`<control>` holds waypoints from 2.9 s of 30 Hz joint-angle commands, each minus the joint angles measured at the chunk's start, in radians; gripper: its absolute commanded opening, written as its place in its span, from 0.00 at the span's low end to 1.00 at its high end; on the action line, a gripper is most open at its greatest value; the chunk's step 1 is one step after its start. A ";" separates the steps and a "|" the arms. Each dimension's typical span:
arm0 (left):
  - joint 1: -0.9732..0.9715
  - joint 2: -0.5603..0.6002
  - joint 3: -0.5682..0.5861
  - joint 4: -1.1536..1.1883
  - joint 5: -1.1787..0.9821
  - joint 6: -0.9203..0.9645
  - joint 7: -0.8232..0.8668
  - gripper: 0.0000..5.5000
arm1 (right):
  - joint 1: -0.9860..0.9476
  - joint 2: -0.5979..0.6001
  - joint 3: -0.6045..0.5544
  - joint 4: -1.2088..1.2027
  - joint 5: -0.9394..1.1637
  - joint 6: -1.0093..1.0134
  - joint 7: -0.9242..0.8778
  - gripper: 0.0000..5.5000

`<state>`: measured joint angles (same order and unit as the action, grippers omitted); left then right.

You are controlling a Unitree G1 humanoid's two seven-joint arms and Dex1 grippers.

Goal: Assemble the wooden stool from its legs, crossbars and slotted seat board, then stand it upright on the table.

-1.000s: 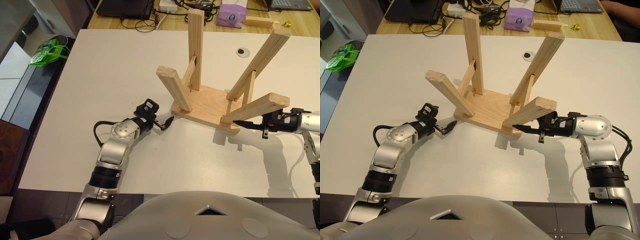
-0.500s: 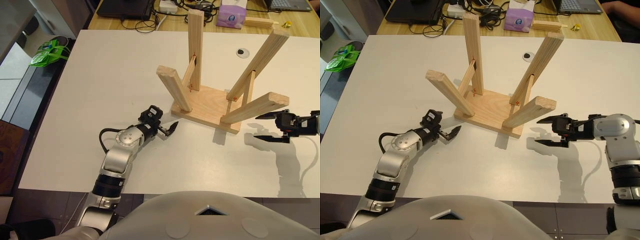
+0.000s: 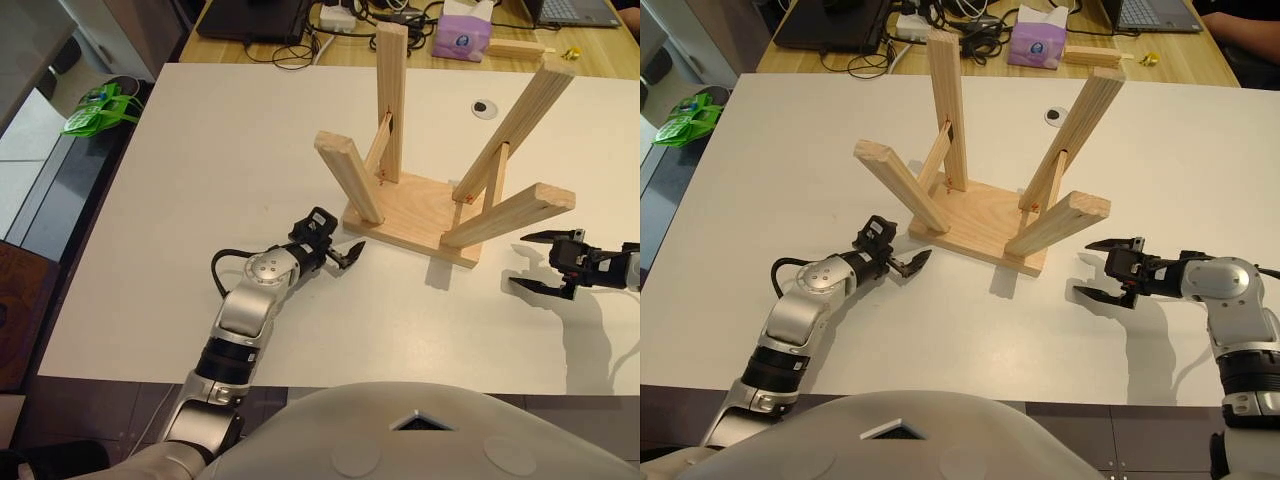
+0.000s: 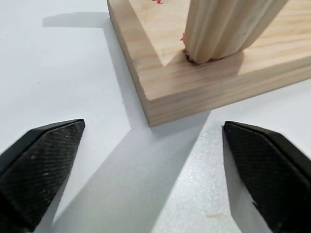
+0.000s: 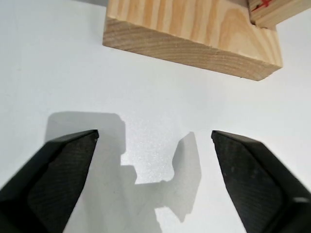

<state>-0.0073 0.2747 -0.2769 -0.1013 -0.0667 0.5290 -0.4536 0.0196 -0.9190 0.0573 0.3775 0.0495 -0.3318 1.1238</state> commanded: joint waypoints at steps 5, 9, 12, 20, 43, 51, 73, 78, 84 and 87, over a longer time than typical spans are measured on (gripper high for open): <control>0.008 0.110 -0.003 0.118 0.110 -0.045 0.032 0.71 | 0.043 0.034 0.051 0.109 -0.094 -0.034 -0.122 0.51; -0.019 0.148 0.019 0.187 0.150 -0.068 0.056 0.59 | 0.053 0.058 0.070 0.095 -0.092 -0.052 -0.152 0.38; -0.042 0.134 0.035 0.282 0.165 -0.116 0.095 0.50 | 0.047 0.080 0.081 0.075 -0.080 -0.051 -0.161 0.28; -0.091 0.051 0.012 0.365 0.136 -0.223 0.086 0.26 | 0.025 0.120 0.104 0.055 -0.066 -0.046 -0.159 0.02; 0.018 0.028 -0.111 0.064 0.099 -0.054 -0.065 0.01 | 0.015 0.102 0.079 0.095 -0.046 -0.068 -0.157 0.00; 0.027 0.049 -0.117 0.039 0.107 -0.029 -0.070 0.01 | 0.015 0.112 0.085 0.098 -0.046 -0.071 -0.161 0.00; 0.019 0.031 -0.118 0.048 0.094 -0.030 -0.068 0.01 | -0.024 0.112 0.118 0.094 -0.037 -0.093 -0.119 0.00; 0.022 0.029 -0.115 0.052 0.095 -0.034 -0.064 0.01 | -0.015 0.086 0.102 0.102 -0.030 -0.100 -0.101 0.00; 0.025 0.031 -0.113 0.051 0.095 -0.033 -0.064 0.01 | 0.004 0.078 0.089 0.090 -0.009 -0.108 -0.083 0.00; 0.021 0.026 -0.112 0.051 0.094 -0.030 -0.061 0.01 | -0.007 0.089 0.096 0.091 -0.014 -0.107 -0.079 0.00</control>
<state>-0.0173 0.3020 -0.3655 -0.0887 0.0257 0.4500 -0.5049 -0.0050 -0.8373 0.1258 0.4617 0.0576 -0.4516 1.0139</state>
